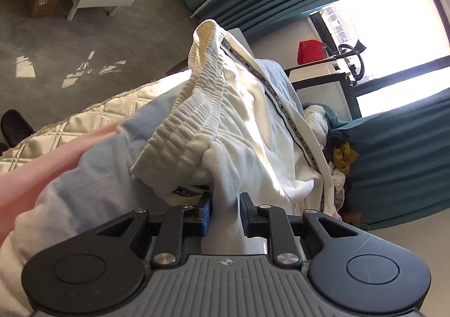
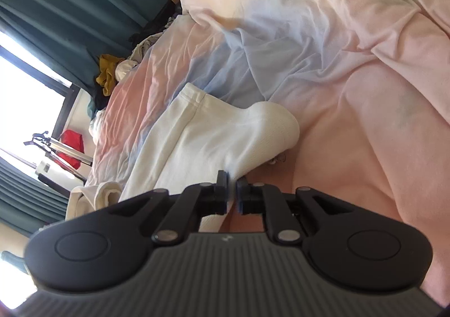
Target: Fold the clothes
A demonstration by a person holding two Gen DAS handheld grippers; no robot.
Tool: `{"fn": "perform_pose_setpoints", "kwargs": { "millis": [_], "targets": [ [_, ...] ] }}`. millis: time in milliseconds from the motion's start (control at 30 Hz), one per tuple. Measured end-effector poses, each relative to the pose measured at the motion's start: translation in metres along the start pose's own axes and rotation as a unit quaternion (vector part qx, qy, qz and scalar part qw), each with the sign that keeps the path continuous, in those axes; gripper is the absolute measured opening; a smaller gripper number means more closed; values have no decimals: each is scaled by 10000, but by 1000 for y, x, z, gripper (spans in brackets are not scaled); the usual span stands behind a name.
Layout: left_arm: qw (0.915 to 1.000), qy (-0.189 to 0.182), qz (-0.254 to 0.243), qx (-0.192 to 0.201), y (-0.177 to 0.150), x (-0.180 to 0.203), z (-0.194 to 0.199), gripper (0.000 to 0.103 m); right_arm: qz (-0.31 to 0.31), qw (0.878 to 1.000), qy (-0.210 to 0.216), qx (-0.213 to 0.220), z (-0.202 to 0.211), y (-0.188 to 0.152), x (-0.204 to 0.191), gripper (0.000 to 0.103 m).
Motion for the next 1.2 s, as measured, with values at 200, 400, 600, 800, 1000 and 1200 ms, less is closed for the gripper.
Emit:
{"fn": "perform_pose_setpoints", "kwargs": {
  "millis": [200,400,600,800,1000,1200],
  "targets": [
    [9927,171,-1096,466,-5,34,42,60,997,9948,156,165,33,1,-34,12],
    [9614,318,-2640,705,-31,90,38,69,1984,9791,311,329,66,2,-68,38],
    [9431,-6,-3294,447,-78,151,-20,71,2102,9715,1094,-16,57,-27,-138,64],
    [9282,-327,-3697,265,-123,201,-79,72,2661,9535,1406,-136,31,-69,-208,64],
    [9206,-447,-3872,247,-145,233,-133,72,3301,9309,1562,-108,4,-108,-260,63],
    [9087,-328,-4142,391,-154,226,-201,72,3405,9238,1730,-274,-37,-136,-290,63]
  ]
}}
Point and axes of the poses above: each gripper's, at about its wrist camera, not at the fingertips, and z roughly against the way its jaws point, x to its right, y to its top, the point moved 5 cm from there along -z, roughly the way its jaws point, and after that the axes turned 5 degrees about x, right-handed, at the moved point
